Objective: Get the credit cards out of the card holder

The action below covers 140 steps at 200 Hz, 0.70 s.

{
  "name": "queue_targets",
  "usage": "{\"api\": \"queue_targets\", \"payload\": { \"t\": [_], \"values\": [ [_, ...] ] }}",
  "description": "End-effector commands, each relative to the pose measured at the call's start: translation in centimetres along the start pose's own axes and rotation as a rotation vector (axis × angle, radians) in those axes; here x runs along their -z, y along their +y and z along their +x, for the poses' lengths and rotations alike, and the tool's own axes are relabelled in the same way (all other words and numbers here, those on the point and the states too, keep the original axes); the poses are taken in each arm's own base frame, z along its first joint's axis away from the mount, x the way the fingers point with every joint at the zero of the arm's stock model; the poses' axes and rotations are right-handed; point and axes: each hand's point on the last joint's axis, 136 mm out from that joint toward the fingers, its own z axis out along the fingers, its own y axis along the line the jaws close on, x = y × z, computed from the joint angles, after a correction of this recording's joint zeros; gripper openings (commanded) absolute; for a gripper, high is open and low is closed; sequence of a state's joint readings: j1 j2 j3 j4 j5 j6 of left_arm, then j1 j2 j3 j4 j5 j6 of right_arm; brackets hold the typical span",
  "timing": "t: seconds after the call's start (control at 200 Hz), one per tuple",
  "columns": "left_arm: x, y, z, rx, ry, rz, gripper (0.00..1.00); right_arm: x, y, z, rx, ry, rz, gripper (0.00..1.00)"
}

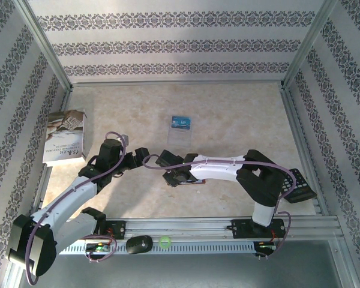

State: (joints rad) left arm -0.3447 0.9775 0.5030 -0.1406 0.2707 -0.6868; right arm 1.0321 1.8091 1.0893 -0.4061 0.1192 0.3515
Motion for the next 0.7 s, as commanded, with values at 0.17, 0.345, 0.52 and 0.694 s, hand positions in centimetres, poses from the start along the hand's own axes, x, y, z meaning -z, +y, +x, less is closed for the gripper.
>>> {"api": "queue_targets", "payload": {
  "t": [0.17, 0.345, 0.52, 0.694],
  "values": [
    [-1.0, -1.3, 0.8, -0.026, 0.038, 0.068, 0.85, 0.1, 0.2, 0.0, 0.015, -0.026, -0.034, 0.09],
    [-1.9, -2.6, 2.1, -0.062, 0.077, 0.095, 0.79, 0.9, 0.6, -0.9, -0.015, -0.093, -0.106, 0.0],
    [-3.3, -4.0, 4.1, -0.112, 0.12, 0.117, 0.69, 2.5, -0.3, -1.9, -0.119, -0.211, -0.165, 0.0],
    [-5.0, -4.8, 5.9, -0.131, 0.17, 0.138, 0.57, 3.7, -1.8, -2.3, -0.231, -0.297, -0.207, 0.0]
  ]
}}
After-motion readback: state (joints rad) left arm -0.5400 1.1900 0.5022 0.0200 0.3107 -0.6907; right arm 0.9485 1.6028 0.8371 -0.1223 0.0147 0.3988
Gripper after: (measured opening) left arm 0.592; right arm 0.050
